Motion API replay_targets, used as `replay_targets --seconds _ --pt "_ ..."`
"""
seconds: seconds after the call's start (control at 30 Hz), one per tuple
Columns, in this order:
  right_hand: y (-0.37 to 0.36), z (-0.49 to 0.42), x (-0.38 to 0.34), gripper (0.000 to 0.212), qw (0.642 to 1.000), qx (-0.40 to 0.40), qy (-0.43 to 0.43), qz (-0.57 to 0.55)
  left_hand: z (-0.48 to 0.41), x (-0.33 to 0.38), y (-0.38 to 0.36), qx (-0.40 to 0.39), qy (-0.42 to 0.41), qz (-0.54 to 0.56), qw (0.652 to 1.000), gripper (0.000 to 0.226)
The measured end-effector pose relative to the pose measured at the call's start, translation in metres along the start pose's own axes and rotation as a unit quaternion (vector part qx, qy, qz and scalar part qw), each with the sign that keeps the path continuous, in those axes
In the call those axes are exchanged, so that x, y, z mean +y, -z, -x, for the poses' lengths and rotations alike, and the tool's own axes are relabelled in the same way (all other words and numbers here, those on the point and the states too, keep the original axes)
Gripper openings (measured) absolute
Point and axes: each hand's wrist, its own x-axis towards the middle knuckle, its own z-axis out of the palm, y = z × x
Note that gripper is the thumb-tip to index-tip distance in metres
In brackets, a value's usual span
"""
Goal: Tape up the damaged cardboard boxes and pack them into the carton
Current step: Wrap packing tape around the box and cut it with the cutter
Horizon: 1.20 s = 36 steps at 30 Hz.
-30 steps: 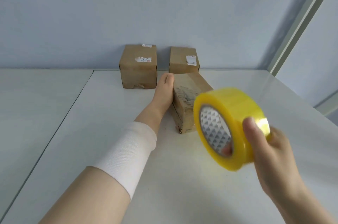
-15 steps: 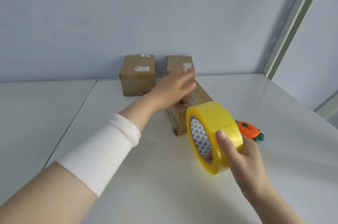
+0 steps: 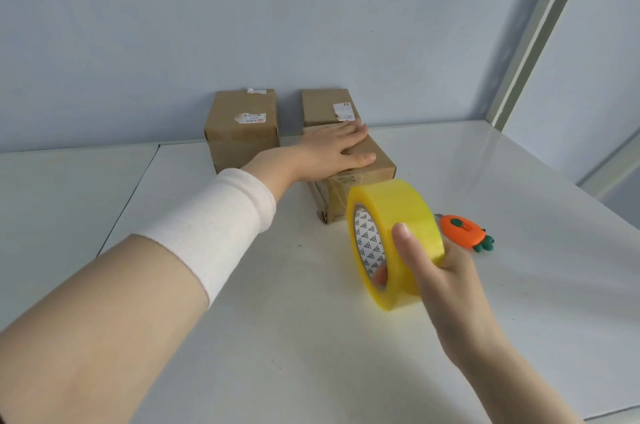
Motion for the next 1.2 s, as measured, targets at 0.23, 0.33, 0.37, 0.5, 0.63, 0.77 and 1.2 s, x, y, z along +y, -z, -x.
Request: replay_targets --seconds 0.23,0.33,0.37,0.5,0.63,0.77,1.2 --pt "-0.001 -0.007 -0.013 0.071 0.999 -0.002 -0.04 -0.006 0.001 0.021 0.011 -0.043 -0.026 -0.056 0.997 0.074" --pt "0.0 -0.006 -0.014 0.07 0.999 -0.01 -0.045 -0.004 0.002 0.026 -0.006 -0.006 -0.046 -0.075 0.996 0.075" --pt "0.002 -0.004 -0.014 0.068 0.999 -0.012 -0.04 -0.002 0.002 0.024 -0.008 0.005 -0.048 -0.072 0.996 0.075" --pt "0.009 0.008 -0.019 0.058 0.999 -0.014 -0.046 -0.014 0.002 0.019 -0.009 0.012 -0.044 -0.062 0.997 0.078" --pt "0.01 0.008 -0.023 0.056 0.997 -0.045 -0.062 -0.013 0.012 0.024 -0.007 0.06 -0.052 -0.013 0.997 0.065" --pt "0.022 0.006 -0.023 0.056 0.988 -0.131 -0.076 -0.003 0.046 0.043 -0.019 0.41 0.055 0.228 0.882 0.021" --pt "0.112 -0.073 -0.005 0.024 0.946 -0.059 0.047 0.316 0.092 0.084 -0.031 0.174 0.316 0.614 0.703 0.019"
